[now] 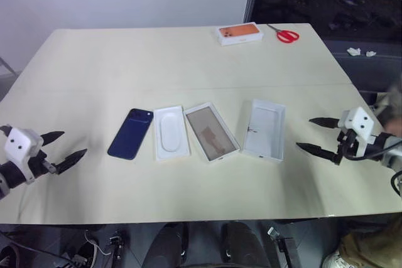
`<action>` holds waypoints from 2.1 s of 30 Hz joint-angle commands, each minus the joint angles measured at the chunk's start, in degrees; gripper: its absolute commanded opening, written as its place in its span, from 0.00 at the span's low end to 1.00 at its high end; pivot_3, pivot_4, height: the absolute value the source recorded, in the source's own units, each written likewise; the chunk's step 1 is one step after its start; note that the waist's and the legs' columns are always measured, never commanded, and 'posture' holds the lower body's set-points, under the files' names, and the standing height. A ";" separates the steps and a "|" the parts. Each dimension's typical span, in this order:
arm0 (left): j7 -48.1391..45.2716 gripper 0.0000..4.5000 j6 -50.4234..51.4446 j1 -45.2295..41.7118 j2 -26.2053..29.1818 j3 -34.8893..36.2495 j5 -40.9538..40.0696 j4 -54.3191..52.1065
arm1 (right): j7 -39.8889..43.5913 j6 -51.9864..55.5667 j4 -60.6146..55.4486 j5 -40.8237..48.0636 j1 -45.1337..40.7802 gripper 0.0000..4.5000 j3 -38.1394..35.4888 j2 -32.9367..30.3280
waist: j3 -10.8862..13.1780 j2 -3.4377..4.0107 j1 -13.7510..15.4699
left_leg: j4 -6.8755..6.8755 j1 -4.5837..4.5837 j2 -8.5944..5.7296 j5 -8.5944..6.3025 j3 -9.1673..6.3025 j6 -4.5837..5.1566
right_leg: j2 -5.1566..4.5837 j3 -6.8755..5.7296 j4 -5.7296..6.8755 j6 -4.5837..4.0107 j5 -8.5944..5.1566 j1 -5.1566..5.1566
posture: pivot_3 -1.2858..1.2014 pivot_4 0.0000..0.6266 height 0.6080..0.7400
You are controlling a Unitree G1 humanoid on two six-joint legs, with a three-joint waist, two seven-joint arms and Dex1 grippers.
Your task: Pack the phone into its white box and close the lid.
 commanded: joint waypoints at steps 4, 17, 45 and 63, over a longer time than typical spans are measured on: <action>0.78 1.00 0.39 -0.80 0.88 2.35 -1.74 -0.79 | -0.45 -0.57 -1.38 0.52 -0.71 0.99 -1.15 -0.52 | 0.00 0.00 0.07 | 0.00 0.00 0.00 0.00 0.00 0.00 | 0.00 0.00 0.00 0.00 0.00 0.01 | 0.52 0.24 1.00; 1.38 1.00 2.40 -1.98 0.39 1.64 -2.60 -3.07 | -0.90 1.44 -3.75 0.89 -1.19 0.99 -0.33 0.00 | 0.00 0.00 0.10 | 0.00 0.00 0.00 0.00 0.01 0.00 | 0.00 0.00 0.00 0.00 0.00 0.01 | 0.52 0.24 1.00; 29.30 1.00 58.93 -16.72 -11.95 -11.87 -18.40 -33.98 | -6.88 15.25 -24.86 -3.62 -17.81 0.99 19.55 8.11 | -0.01 -0.08 0.31 | 0.24 -0.04 0.00 0.00 -0.03 -0.01 | 0.13 0.01 0.19 0.02 0.01 -0.01 | 0.52 0.24 1.00; 44.24 1.00 75.89 -24.03 -28.54 -3.49 -28.22 -27.36 | -7.81 13.64 -23.91 -4.30 -16.69 0.99 19.47 10.12 | 0.00 -0.14 0.20 | 0.30 -0.05 -0.02 0.07 -0.03 -0.11 | 0.18 0.04 0.29 0.02 0.01 -0.06 | 0.52 0.24 1.00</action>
